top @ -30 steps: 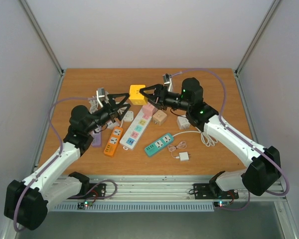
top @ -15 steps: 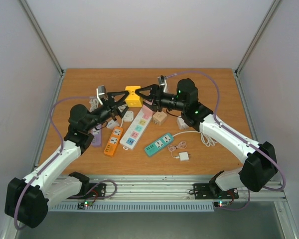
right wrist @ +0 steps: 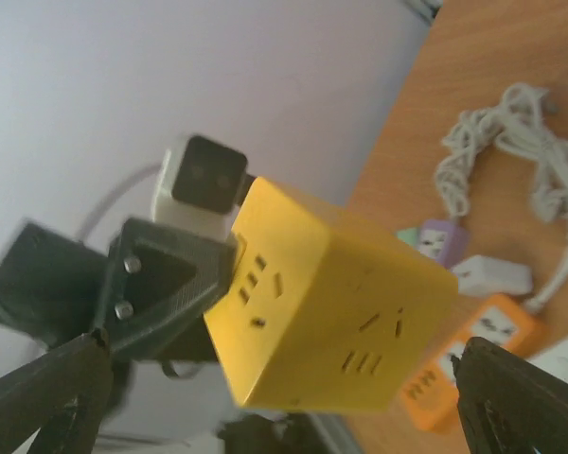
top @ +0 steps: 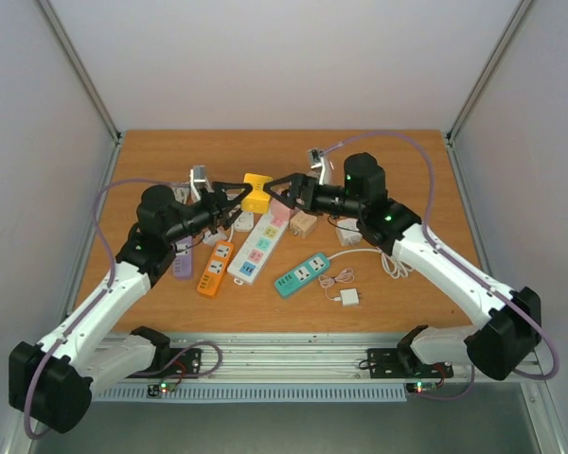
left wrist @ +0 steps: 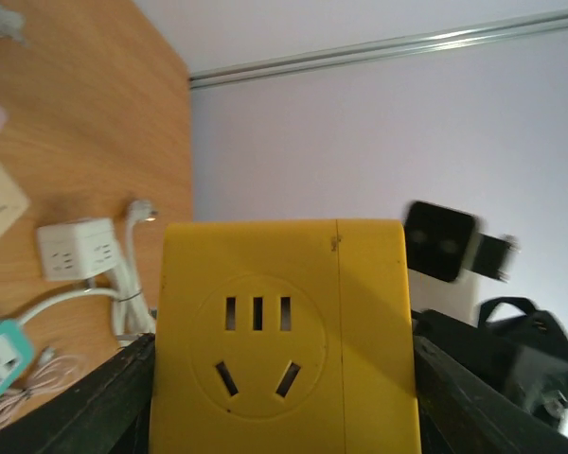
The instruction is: Insert the plug
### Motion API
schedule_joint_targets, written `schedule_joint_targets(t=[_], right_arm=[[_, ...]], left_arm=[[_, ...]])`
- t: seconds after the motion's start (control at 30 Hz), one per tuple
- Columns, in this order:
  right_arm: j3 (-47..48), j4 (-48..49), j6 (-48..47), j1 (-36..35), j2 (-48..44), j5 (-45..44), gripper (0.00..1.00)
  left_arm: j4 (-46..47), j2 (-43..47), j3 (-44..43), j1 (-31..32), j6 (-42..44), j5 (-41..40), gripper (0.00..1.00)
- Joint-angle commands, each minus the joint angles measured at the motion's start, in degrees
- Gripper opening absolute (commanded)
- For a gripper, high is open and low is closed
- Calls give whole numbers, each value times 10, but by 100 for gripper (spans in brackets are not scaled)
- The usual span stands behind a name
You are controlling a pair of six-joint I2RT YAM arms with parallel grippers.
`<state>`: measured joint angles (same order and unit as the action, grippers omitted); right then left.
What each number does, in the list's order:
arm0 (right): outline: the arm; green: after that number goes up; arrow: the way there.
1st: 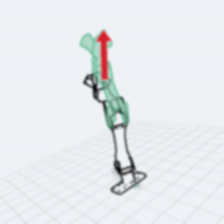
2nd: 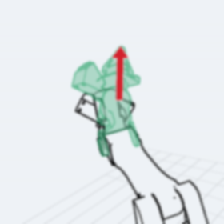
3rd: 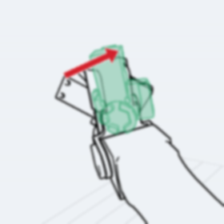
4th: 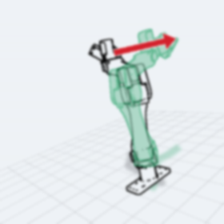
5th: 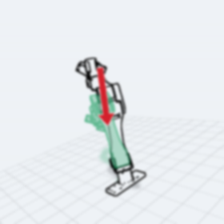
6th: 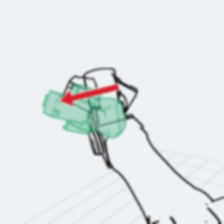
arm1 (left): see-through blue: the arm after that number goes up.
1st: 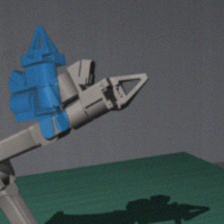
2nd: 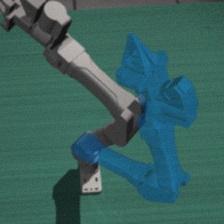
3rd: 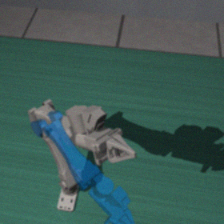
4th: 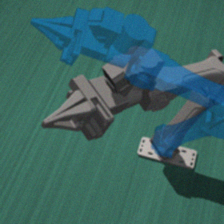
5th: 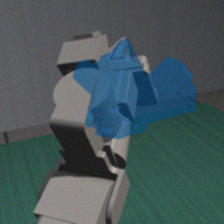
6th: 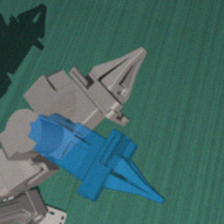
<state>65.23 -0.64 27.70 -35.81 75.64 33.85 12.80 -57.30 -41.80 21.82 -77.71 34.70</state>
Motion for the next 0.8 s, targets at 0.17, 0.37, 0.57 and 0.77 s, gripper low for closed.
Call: schedule_joint_targets(t=[0.17, 0.37, 0.57, 0.77], right_arm=[[50, -266, -523, -15, -52, -17, 98], [109, -333, -627, -62, -11, -73, 98], [164, -397, -670, -108, 62, -144, 98], [176, -398, -671, -125, 89, -168, 95]], left_arm=[[-312, -15, -112, -2, 294, 58, 58], [-383, -32, -140, -2, 375, 99, 57], [-397, -30, -142, -2, 394, 108, 57], [-394, -23, -133, -2, 392, 114, 57]])
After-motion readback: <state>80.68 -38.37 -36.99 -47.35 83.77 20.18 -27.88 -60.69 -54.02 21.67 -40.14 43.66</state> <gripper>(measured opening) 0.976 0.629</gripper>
